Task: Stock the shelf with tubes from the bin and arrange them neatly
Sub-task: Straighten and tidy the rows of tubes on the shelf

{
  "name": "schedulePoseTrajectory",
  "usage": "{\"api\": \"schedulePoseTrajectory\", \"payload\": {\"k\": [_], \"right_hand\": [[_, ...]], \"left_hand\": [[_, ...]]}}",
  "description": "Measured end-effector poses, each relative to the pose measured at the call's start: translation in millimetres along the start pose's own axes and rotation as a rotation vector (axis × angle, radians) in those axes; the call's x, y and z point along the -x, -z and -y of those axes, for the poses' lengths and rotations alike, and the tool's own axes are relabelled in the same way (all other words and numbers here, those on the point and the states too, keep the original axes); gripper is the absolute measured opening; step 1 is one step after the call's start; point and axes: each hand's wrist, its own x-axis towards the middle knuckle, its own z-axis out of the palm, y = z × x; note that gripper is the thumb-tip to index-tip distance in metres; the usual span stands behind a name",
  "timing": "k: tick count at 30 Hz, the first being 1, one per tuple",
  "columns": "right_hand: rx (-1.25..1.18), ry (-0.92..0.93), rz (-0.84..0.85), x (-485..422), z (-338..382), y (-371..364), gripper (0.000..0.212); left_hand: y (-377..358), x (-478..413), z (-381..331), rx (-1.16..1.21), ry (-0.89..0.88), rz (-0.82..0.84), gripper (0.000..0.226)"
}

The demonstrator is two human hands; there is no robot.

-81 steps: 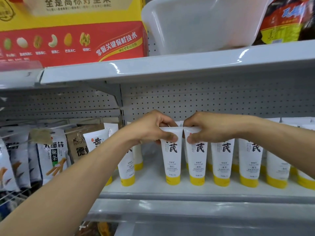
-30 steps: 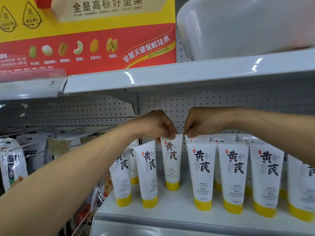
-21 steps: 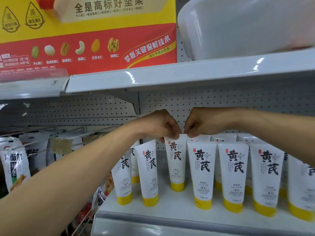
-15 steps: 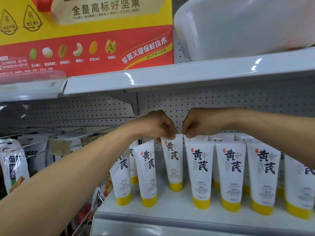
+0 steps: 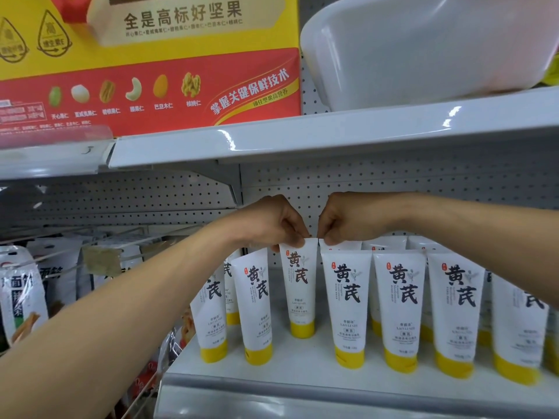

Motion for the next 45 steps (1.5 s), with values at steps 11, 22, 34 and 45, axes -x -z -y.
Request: {"api": "schedulePoseTrajectory", "payload": {"k": [11, 22, 34, 45], "right_hand": [[-0.031, 0.057, -0.188, 25.8, 8.5, 8.2, 0.02], [-0.022, 0.057, -0.044, 44.1, 13.2, -18.7, 0.031], [-0.036, 0.029, -0.02, 40.5, 14.0, -27.7, 0.01], [-0.034, 0.016, -0.015, 42.6, 19.0, -25.4, 0.019]], "left_hand": [[7.1, 20.0, -3.5, -0.039, -0.024, -0.107, 0.016], [2.6, 93.8, -14.3, -0.503, 0.334, -0.09, 0.044], [-14.8, 76.9, -6.8, 0.123, 0.129, -0.06, 0.013], [-22.0, 62.8, -8.3, 0.197, 0.092, -0.039, 0.014]]}}
